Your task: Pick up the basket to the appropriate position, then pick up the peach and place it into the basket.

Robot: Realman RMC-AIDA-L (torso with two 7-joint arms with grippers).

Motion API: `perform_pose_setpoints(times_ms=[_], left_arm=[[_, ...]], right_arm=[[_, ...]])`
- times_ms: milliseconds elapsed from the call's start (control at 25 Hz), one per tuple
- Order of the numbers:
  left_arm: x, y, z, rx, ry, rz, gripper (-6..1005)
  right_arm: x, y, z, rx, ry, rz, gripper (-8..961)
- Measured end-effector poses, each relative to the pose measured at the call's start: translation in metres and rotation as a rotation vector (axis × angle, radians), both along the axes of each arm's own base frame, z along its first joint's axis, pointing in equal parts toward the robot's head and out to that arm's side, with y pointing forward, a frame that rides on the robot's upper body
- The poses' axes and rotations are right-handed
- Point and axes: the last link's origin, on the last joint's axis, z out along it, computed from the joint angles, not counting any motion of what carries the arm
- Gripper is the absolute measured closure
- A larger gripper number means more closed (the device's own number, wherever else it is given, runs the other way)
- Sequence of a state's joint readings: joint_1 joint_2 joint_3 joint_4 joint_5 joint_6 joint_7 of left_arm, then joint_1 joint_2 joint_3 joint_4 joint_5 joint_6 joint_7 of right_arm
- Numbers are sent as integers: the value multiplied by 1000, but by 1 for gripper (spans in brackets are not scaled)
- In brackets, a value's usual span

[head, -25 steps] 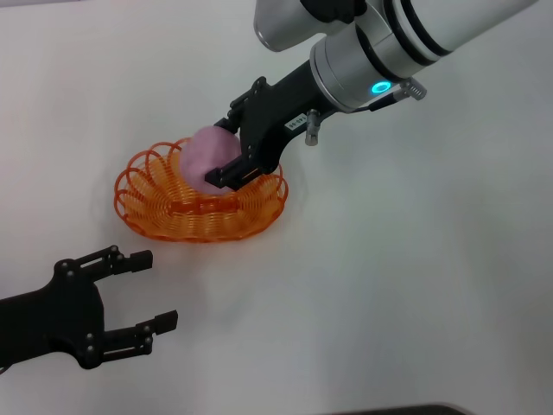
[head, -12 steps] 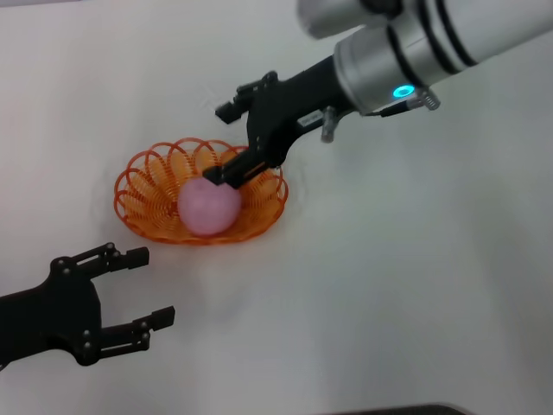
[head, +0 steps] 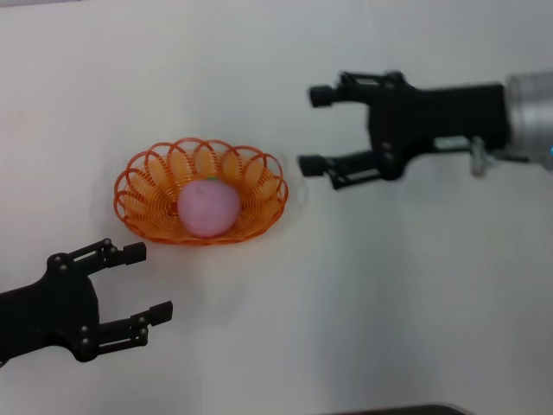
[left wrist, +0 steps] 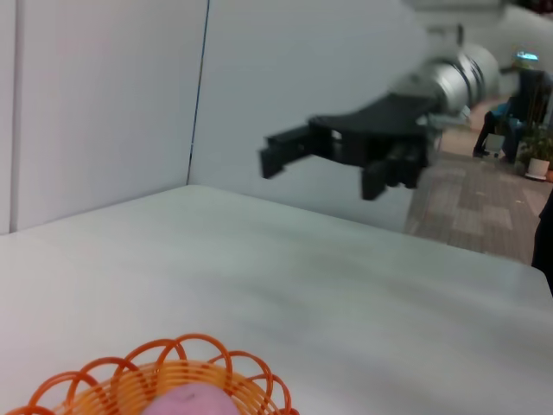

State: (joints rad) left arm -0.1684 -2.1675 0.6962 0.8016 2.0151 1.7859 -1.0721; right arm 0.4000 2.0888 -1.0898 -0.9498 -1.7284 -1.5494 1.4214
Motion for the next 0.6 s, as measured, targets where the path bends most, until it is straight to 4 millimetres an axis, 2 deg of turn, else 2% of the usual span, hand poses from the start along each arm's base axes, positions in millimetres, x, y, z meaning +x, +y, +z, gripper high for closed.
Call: perform_pose_setpoints(times_ms=[160, 280, 600], left_arm=[[0, -1, 0, 6, -2, 0, 183], [-1, -1, 0, 6, -1, 2, 183], [-5, -6, -6, 15, 3, -5, 183]], right_arm=[[36, -29, -2, 42, 72, -9, -3], [56, -46, -9, 57, 105, -35, -3], [80, -69, -31, 16, 56, -60, -3]])
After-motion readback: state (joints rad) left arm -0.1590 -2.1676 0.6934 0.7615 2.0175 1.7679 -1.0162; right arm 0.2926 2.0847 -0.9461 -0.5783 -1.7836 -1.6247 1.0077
